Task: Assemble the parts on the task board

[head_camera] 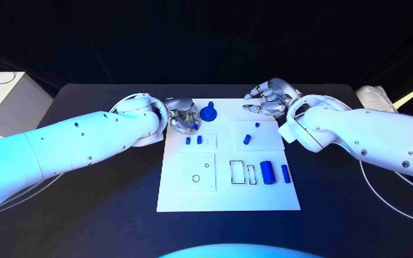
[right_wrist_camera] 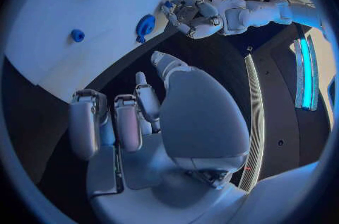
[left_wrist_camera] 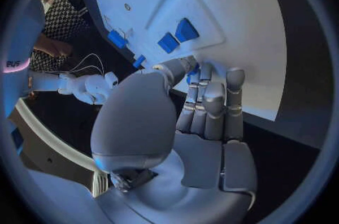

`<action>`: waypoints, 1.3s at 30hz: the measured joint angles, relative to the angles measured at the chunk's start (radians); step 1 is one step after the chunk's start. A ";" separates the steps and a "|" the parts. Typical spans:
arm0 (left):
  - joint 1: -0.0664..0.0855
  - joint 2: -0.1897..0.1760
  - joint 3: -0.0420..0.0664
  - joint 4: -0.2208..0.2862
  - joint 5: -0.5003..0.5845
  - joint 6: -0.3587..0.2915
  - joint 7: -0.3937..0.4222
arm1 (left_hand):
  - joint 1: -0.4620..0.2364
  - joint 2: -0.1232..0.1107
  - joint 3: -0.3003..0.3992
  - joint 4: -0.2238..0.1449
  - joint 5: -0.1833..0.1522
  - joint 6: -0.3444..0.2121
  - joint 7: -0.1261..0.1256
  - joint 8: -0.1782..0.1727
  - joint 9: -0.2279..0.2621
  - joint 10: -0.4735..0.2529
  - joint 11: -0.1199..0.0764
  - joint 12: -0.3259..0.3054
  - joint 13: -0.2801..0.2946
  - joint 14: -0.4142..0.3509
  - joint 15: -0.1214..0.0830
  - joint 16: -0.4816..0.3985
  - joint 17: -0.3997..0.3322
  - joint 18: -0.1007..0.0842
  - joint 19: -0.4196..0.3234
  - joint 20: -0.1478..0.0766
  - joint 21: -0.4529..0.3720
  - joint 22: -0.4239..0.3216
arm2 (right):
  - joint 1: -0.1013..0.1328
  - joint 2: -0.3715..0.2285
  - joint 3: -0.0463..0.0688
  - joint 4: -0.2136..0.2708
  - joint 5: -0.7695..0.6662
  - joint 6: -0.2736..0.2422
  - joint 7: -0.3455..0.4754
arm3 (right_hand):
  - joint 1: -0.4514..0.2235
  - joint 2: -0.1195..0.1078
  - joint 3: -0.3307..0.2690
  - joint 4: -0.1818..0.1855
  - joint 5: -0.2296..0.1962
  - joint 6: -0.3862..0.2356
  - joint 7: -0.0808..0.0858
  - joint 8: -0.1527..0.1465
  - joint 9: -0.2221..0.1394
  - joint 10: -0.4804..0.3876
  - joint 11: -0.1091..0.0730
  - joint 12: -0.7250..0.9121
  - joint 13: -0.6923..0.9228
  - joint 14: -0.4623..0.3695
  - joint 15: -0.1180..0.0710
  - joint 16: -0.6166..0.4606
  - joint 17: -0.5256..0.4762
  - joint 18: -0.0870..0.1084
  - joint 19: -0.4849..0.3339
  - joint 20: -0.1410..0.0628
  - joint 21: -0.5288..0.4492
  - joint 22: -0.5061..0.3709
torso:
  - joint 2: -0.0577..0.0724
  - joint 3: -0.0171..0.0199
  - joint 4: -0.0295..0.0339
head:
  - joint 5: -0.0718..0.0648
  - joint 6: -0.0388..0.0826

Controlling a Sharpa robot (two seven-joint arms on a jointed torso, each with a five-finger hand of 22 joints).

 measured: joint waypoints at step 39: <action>-0.003 -0.074 0.010 0.009 0.032 -0.037 0.005 | 0.023 0.007 0.012 -0.031 0.000 -0.088 0.007 -0.062 -0.042 -0.118 0.028 -0.012 0.011 -0.105 0.022 -0.064 -0.194 0.000 -0.059 0.022 -0.039 -0.058 | 0.000 -0.015 0.000 -0.047 -0.023 0.012 0.040 | 0.016 -0.043 0.132 -0.013 -0.010 -0.008 -0.002 0.039 0.009 -0.337 0.018 -0.786 -0.701 0.004 0.004 -0.159 -0.087 0.032 -0.038 0.005 -0.158 0.000 | -0.001 -0.0002 -0.0007 | -0.007 0.010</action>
